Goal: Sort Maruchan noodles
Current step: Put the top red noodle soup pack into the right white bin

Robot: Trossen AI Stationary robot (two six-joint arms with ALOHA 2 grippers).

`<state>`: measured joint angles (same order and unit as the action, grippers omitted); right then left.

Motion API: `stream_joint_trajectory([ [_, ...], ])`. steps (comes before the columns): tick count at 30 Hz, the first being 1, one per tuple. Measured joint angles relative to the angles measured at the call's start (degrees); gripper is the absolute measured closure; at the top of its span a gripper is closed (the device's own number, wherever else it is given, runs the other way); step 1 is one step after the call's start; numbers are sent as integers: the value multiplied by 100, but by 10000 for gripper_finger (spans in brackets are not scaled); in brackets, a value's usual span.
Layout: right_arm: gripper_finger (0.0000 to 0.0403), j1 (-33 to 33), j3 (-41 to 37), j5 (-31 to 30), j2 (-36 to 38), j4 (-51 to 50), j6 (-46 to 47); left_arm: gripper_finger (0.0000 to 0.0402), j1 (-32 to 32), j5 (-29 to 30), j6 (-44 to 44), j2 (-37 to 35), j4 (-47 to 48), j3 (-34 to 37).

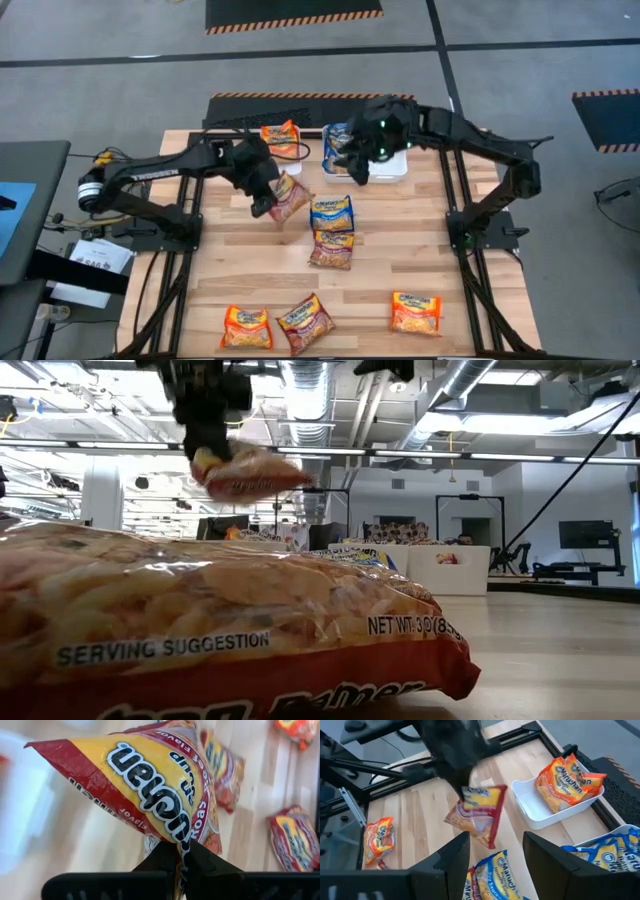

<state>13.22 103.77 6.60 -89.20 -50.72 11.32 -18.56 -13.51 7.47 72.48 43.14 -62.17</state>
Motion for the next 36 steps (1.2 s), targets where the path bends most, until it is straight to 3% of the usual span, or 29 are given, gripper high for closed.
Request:
stream_joint_trajectory([
  [9, 195, 648, 0, 1093, -14, 364, -132, 401, 351, 1054, -548, -84, 358, -1126],
  [18, 195, 902, 0, 1505, -14, 1040, 51, 401, 642, 2268, -1650, -43, 273, -1318],
  [28, 195, 607, -2, 1593, -352, 1119, -748, 401, 922, 2563, -2596, -41, -475, -1318],
  [36, 195, 526, 11, 1523, -559, 1374, -641, 401, 989, 2795, -3095, -38, -501, -1318],
])
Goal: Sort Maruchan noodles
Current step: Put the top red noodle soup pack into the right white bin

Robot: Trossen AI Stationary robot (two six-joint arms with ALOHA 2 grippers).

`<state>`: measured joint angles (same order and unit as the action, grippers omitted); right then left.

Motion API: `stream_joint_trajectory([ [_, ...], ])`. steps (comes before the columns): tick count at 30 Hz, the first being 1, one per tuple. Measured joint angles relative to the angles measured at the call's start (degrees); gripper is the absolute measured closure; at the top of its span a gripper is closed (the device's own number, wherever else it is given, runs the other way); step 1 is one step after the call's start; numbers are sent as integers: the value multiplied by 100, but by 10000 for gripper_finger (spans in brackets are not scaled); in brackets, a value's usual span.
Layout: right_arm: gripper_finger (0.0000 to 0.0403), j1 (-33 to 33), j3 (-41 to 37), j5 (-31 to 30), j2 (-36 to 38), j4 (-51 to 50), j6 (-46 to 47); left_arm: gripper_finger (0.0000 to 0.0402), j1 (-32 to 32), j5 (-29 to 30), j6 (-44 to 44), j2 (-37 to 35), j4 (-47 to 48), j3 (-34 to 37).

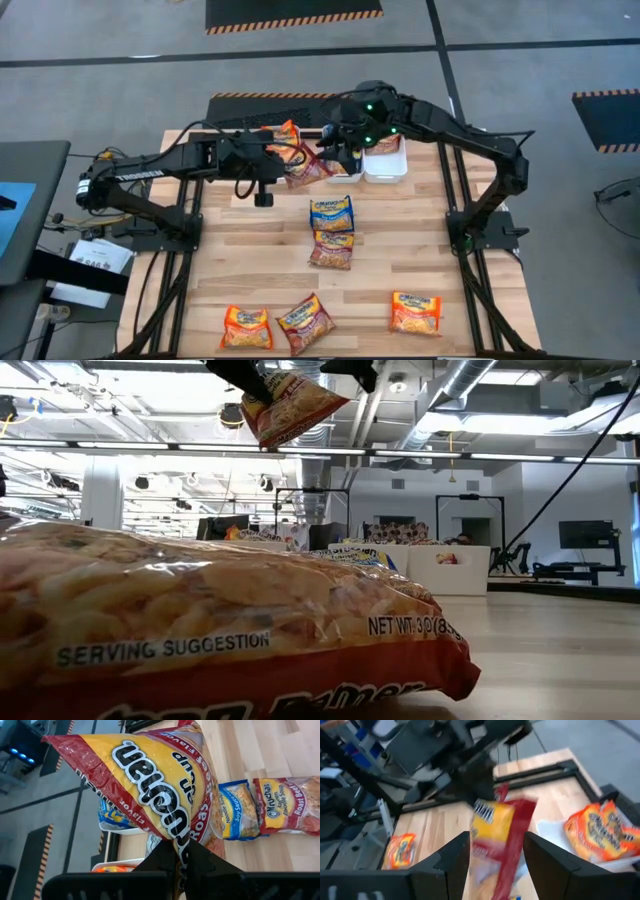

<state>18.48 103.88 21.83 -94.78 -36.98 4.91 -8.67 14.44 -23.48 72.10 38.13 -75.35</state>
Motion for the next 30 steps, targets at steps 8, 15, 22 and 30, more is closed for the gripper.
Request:
stream_joint_trajectory([
  [8, 195, -36, -14, -171, -220, 190, 111, 401, 4, -4, -316, 0, -336, 0],
  [15, 195, -39, -14, -400, -199, 180, 170, 401, 4, 0, -392, 2, -310, 0],
  [22, 195, 144, -7, -406, 33, 159, 382, 401, 4, 98, -401, 2, -256, 0],
  [30, 195, 174, -13, -376, -124, 85, 500, 401, 4, 137, -587, 2, -382, 0],
])
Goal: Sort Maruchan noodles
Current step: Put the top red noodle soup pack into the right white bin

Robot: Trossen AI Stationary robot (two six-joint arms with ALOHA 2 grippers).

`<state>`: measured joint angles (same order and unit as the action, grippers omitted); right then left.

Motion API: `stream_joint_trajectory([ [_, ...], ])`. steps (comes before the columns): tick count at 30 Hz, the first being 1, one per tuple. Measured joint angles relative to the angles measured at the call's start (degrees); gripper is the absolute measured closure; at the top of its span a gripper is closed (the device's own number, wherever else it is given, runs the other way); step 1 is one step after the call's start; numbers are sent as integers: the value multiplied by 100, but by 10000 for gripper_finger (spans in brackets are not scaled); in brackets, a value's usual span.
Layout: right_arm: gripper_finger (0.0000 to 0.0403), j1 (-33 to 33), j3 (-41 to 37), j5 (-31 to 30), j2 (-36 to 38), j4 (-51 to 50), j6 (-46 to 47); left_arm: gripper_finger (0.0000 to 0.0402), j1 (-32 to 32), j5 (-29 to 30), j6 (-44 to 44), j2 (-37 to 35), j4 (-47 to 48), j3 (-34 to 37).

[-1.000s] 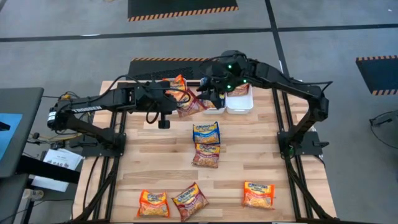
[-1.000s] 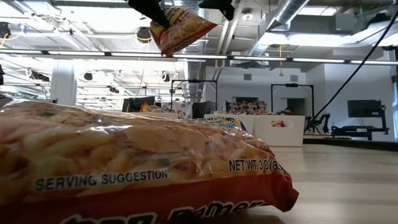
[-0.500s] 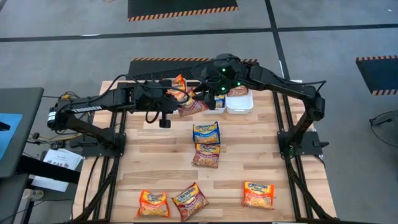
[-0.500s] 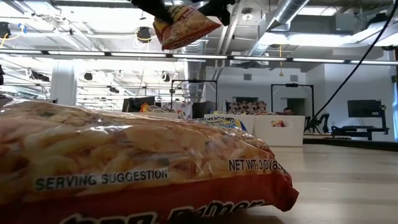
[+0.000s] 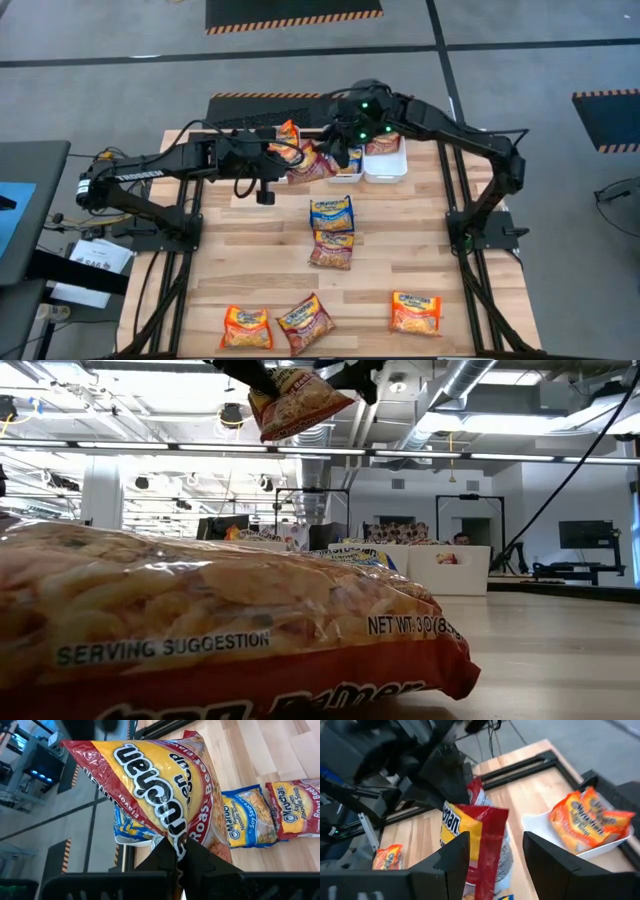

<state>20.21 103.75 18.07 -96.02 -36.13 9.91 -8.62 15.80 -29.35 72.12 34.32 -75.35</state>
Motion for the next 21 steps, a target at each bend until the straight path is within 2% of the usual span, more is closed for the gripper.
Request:
stream_joint_trajectory([
  [7, 195, -20, 0, 504, -196, 38, 79, 401, 0, 8, -135, 0, -101, 0],
  [21, 225, -235, 0, 611, -182, 83, 212, 401, -2, 161, -143, 0, -355, 0],
])
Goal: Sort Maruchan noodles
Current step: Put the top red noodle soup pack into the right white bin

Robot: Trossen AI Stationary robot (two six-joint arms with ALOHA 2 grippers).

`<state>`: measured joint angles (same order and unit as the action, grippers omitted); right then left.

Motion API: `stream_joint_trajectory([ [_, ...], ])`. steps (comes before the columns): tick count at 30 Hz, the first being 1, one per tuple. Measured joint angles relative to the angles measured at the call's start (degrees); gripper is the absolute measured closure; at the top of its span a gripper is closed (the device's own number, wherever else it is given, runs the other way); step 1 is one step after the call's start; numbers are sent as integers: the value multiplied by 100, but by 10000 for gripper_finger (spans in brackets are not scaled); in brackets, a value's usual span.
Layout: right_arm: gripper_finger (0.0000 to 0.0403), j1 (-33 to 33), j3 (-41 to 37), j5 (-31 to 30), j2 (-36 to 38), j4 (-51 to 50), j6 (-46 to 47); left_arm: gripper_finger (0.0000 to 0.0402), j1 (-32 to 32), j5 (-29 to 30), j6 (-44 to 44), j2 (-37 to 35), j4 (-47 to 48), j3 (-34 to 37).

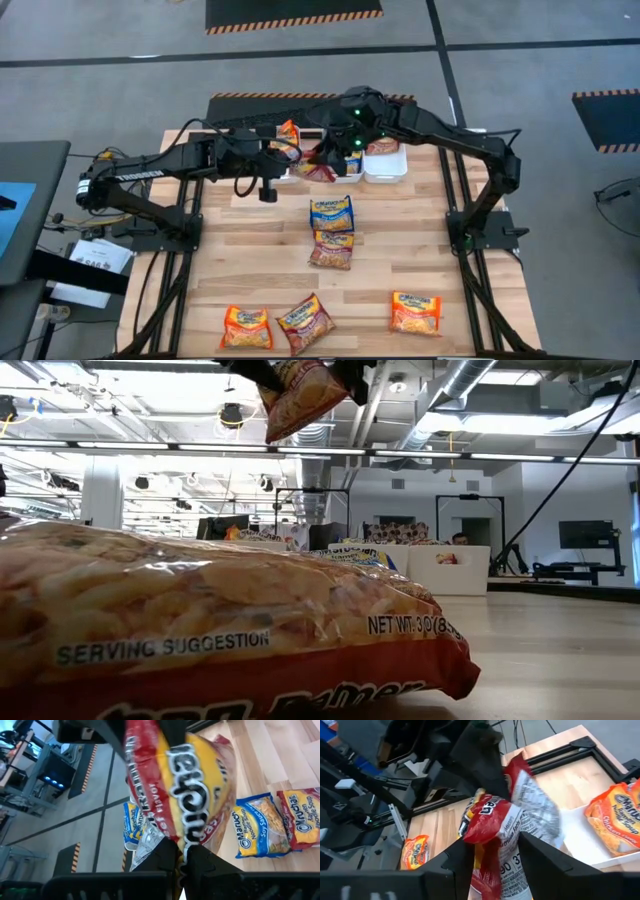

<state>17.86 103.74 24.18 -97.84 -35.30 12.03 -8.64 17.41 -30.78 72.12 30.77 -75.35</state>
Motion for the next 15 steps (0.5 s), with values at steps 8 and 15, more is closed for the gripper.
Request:
stream_joint_trajectory([
  [8, 327, -170, 4, -49, 17, 67, 15, 401, 0, -12, 89, 35, -125, 2],
  [15, 392, -204, 11, -56, 17, 93, 82, 401, 2, 232, 199, 35, -159, 2],
])
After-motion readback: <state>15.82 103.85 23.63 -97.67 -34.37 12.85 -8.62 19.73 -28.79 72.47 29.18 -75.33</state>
